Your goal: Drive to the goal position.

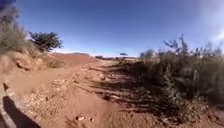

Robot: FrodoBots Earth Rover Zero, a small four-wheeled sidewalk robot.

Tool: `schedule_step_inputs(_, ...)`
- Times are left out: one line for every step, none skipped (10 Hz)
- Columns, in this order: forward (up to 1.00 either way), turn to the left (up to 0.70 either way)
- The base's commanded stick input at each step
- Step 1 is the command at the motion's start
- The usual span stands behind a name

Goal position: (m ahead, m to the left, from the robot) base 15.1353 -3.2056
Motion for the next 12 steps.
schedule_step_inputs(0.5,0.0)
schedule_step_inputs(0.5,0.0)
schedule_step_inputs(0.5,0.0)
schedule_step_inputs(0.5,0.0)
schedule_step_inputs(0.5,0.0)
schedule_step_inputs(0.5,0.0)
schedule_step_inputs(0.5,0.0)
schedule_step_inputs(0.5,0.0)
schedule_step_inputs(0.5,0.0)
schedule_step_inputs(0.5,0.0)
schedule_step_inputs(0.5,0.0)
schedule_step_inputs(0.5,0.0)
